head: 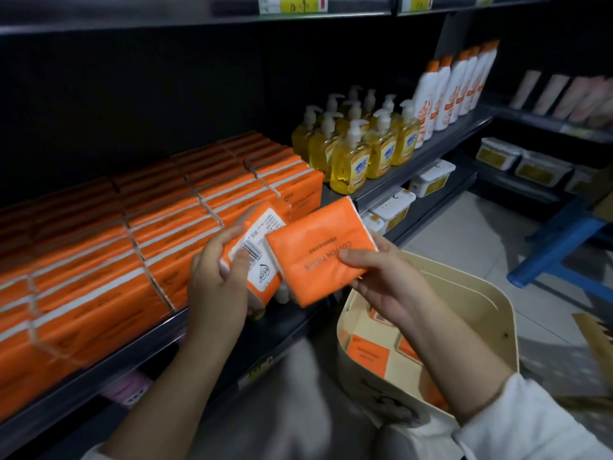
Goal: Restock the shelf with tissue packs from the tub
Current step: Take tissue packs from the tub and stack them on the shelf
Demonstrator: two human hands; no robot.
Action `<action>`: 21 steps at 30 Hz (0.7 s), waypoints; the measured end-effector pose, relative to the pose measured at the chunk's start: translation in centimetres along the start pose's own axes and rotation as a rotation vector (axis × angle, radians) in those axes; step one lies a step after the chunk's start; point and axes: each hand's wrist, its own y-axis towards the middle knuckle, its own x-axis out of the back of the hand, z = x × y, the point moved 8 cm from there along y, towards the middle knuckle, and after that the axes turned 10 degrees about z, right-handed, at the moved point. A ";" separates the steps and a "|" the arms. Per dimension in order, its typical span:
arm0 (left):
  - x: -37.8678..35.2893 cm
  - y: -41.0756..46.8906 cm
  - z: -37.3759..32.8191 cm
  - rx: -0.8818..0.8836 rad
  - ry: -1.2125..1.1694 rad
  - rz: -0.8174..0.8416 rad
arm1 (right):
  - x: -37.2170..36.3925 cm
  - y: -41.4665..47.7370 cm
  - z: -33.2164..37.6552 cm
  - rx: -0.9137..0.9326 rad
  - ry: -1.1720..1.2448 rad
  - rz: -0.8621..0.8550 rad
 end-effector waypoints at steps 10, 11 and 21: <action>-0.8 -0.6 -2.4 -0.099 0.185 0.032 | 3.1 0.4 2.4 0.072 -0.123 -0.127; -0.7 -0.5 -2.3 -0.099 0.184 0.025 | 3.3 0.4 2.8 0.102 -0.218 -0.160; 1.5 1.9 -2.2 -0.149 0.133 -0.170 | 1.3 4.1 5.5 0.335 -1.418 -0.211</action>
